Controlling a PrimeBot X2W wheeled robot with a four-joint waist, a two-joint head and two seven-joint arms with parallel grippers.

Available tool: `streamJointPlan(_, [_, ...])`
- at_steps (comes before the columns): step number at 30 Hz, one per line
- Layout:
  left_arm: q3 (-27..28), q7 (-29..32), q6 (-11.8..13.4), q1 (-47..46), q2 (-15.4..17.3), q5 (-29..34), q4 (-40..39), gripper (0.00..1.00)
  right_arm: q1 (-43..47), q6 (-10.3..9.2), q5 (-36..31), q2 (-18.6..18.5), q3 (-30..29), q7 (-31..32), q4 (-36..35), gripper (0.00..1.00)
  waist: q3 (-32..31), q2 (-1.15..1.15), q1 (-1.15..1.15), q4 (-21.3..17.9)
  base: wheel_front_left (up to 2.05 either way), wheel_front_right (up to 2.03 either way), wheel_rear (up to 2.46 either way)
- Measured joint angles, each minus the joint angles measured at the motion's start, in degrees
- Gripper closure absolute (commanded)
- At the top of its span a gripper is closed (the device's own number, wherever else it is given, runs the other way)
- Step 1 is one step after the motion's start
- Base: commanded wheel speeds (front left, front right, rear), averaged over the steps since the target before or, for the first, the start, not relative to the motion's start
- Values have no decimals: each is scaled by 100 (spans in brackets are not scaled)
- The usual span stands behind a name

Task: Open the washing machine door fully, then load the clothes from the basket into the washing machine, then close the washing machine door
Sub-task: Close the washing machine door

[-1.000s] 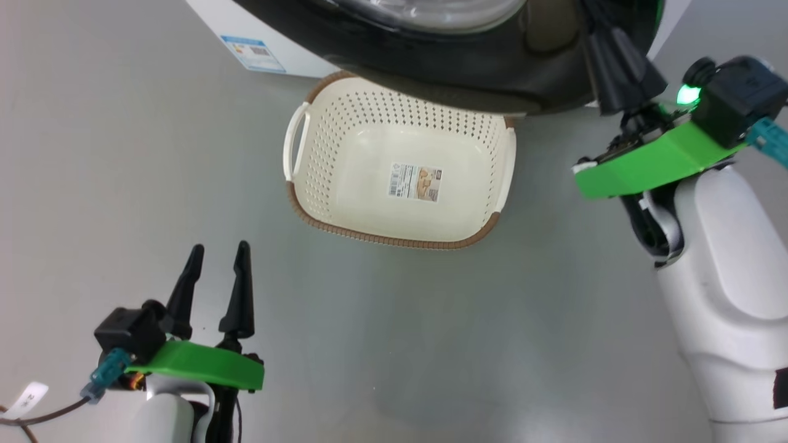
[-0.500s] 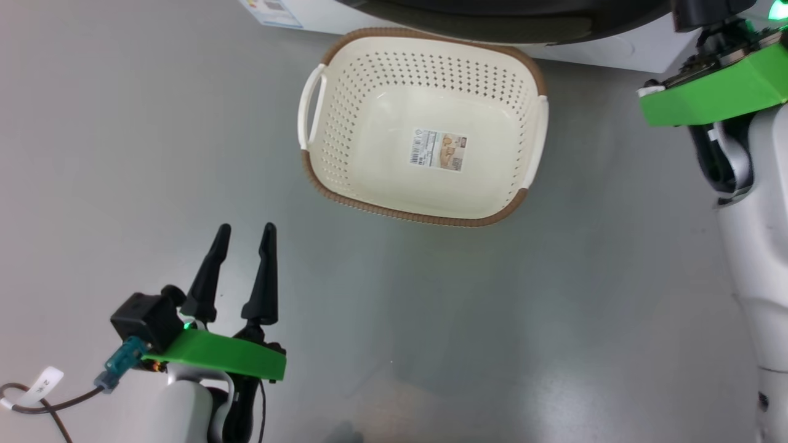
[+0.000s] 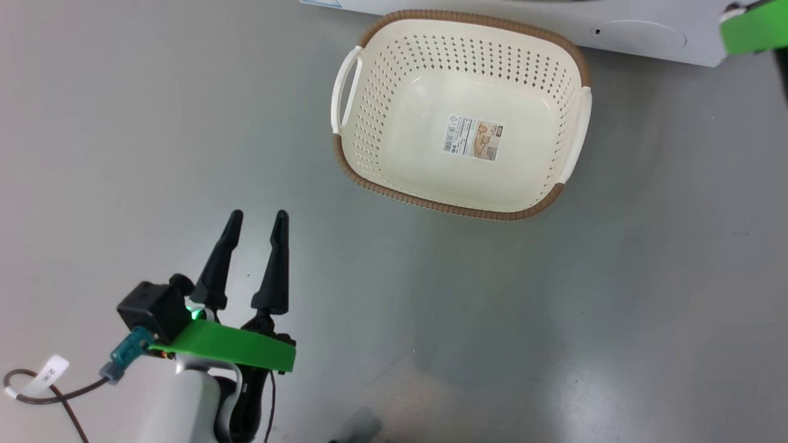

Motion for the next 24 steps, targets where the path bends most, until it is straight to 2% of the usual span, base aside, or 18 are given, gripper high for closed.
streamJointPlan(3, [-24,0,0,2,-3,-27,-8,0,-184,52,-87,-76,-54,-14,170,100,21,0,0,0,0,0,0])
streamJointPlan(12, [-37,0,0,2,-5,-74,-38,0,-299,126,-257,5,-156,-49,528,100,-89,0,0,-43,0,0,0])
streamJointPlan(19, [247,0,0,4,-7,8,-15,0,179,34,-31,102,-333,-47,63,100,-318,0,0,-210,0,0,0])
streamJointPlan(20, [310,0,0,4,-7,27,-2,0,337,34,7,136,-344,-47,-45,92,-360,0,0,-246,0,0,0])
streamJointPlan(22, [421,0,0,9,-7,100,49,0,730,34,13,222,-322,-47,-253,65,-457,0,0,-323,0,0,0])
streamJointPlan(24, [545,0,0,23,-7,182,93,0,1126,34,31,341,-307,-47,-453,44,-567,0,0,-408,0,0,0])
